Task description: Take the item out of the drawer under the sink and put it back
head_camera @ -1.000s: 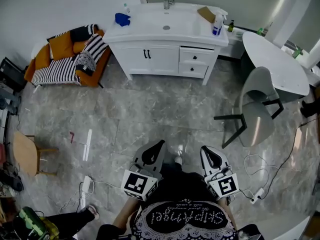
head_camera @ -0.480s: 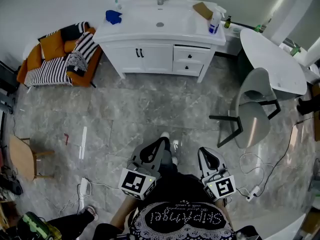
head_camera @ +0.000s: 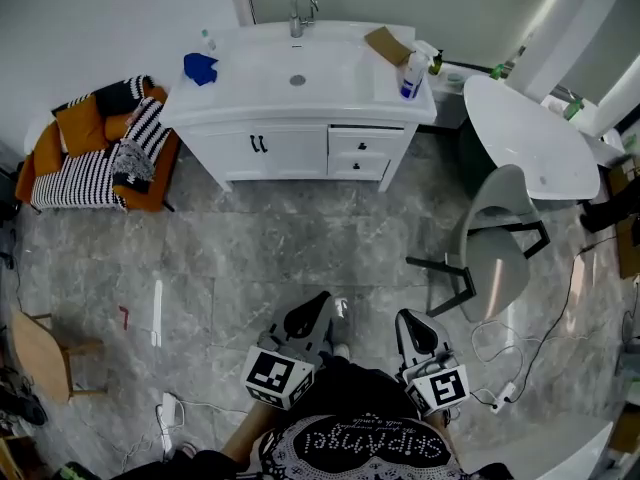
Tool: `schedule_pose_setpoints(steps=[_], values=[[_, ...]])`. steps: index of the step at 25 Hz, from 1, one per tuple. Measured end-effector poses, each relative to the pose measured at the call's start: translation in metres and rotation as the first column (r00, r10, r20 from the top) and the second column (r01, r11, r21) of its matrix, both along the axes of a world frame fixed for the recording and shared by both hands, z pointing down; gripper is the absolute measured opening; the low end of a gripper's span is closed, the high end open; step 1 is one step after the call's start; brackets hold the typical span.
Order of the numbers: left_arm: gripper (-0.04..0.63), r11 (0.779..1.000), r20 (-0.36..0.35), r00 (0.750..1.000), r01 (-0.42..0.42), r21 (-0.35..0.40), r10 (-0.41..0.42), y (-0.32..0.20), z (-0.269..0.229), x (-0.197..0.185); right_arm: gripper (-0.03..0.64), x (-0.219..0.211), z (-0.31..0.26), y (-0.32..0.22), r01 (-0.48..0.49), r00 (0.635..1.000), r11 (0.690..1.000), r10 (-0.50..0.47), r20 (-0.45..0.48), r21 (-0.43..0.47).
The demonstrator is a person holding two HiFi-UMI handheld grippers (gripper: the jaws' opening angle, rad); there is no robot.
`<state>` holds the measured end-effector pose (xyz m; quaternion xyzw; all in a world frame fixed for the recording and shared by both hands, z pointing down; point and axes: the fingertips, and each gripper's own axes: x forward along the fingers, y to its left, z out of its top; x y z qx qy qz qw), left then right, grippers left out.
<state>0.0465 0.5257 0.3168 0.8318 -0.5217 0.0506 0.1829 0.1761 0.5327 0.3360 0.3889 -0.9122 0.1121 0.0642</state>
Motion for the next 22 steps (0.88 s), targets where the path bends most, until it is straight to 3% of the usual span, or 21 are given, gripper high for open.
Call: schedule_pose_setpoints(steps=[11,22], values=[[0.005,0.997,-0.061,0.995,-0.077,-0.006,0.077,-0.059,-0.001,-0.036,0.02,-0.061,0.009,-0.055,-0.041,0.999,0.999,0.041,-0.008,0.019],[0.005,0.996,-0.122,0.99,-0.076,-0.035,0.071,-0.072,0.012,-0.072,0.02,-0.107,-0.004,-0.077,-0.011,1.0,0.999,0.012,-0.014,0.035]])
